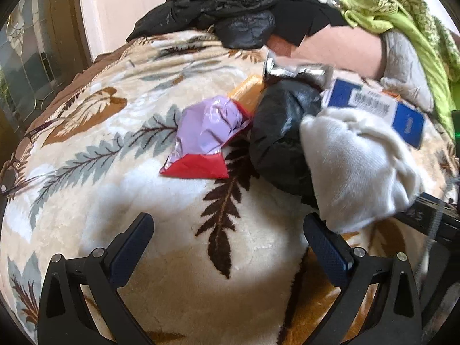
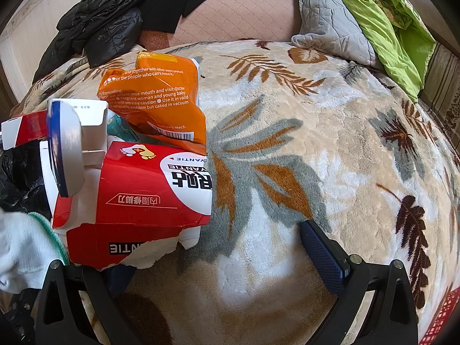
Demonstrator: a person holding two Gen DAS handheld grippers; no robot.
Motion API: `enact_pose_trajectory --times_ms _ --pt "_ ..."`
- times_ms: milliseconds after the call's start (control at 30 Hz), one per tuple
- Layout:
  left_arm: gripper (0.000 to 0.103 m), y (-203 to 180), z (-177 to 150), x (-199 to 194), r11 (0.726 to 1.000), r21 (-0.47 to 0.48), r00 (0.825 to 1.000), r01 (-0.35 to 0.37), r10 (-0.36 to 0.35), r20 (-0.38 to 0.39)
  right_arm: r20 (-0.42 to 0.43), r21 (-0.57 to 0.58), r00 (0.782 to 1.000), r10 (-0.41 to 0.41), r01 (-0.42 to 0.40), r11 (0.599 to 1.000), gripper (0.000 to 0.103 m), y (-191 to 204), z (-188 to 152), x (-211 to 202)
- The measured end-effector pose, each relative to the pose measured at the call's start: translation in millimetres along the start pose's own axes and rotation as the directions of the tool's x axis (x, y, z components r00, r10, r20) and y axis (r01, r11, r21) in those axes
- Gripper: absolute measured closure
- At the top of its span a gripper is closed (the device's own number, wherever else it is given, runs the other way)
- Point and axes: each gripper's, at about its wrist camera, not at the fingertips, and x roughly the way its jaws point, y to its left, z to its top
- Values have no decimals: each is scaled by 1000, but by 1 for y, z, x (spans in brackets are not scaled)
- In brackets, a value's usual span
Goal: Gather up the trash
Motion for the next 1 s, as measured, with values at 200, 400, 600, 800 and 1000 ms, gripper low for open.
enact_pose_trajectory --times_ms 200,400,600,800,1000 --pt "0 7 -2 -21 999 -23 998 33 -32 55 -47 -56 997 53 -56 997 0 -4 1 -3" --pt "0 0 -8 -56 999 40 990 8 -13 137 -13 -80 995 97 -98 992 3 -20 -12 -39" --pt "0 -3 -17 -98 999 36 972 1 -9 234 223 -91 966 130 -112 990 7 -37 -27 -114" --pt "0 8 -47 -162 992 113 938 47 -83 337 352 -118 916 191 -160 980 7 -48 -68 -180" --pt "0 5 -78 -198 988 150 904 29 -89 417 432 -125 883 184 -144 982 7 -67 -103 -221"
